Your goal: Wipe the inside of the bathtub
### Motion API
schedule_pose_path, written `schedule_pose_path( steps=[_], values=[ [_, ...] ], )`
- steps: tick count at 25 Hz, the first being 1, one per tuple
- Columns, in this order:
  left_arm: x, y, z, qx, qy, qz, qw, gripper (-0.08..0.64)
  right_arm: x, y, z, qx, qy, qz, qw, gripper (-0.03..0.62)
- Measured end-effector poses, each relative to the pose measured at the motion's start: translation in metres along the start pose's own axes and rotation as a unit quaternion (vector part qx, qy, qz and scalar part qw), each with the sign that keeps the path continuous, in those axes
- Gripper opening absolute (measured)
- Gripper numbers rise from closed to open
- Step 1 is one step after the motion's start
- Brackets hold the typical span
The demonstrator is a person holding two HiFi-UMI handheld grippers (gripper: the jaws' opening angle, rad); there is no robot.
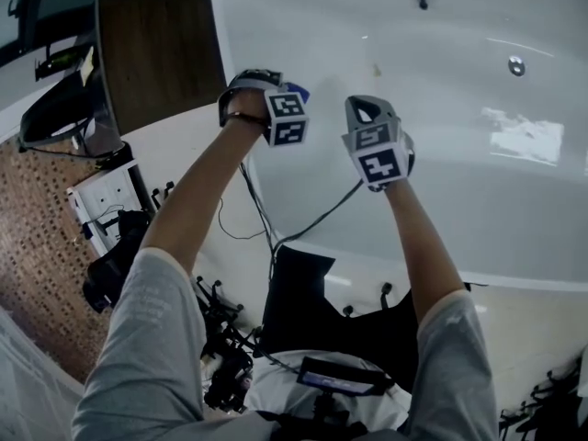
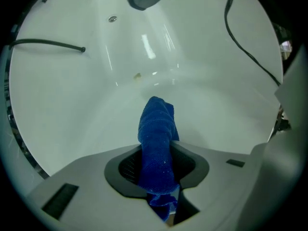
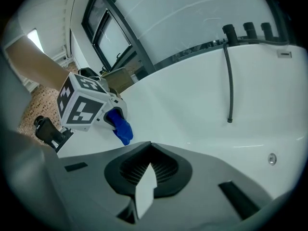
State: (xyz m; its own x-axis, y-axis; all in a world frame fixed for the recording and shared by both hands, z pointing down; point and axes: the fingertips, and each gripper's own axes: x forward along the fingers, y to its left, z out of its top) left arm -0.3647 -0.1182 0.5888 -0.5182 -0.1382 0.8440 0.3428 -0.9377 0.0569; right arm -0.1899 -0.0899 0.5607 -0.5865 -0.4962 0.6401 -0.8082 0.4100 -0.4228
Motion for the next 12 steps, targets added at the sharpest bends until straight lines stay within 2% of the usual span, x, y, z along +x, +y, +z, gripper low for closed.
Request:
schedule_pose_path(
  steps=[5, 8, 12],
  values=[
    [0.009, 0.044, -0.005, -0.046, -0.006, 0.024, 0.9986, 0.126, 0.004, -0.010, -0.001, 0.006, -0.003, -0.002, 1.000, 0.009],
    [0.016, 0.071, -0.005, -0.067, -0.006, 0.025, 0.9974, 0.126, 0.007, -0.025, -0.003, 0.017, -0.004, -0.014, 1.000, 0.009],
    [0.021, 0.077, 0.000, -0.083, -0.011, 0.020, 0.9963, 0.126, 0.008, -0.038, -0.008, 0.029, -0.006, -0.026, 0.999, 0.009]
  ],
)
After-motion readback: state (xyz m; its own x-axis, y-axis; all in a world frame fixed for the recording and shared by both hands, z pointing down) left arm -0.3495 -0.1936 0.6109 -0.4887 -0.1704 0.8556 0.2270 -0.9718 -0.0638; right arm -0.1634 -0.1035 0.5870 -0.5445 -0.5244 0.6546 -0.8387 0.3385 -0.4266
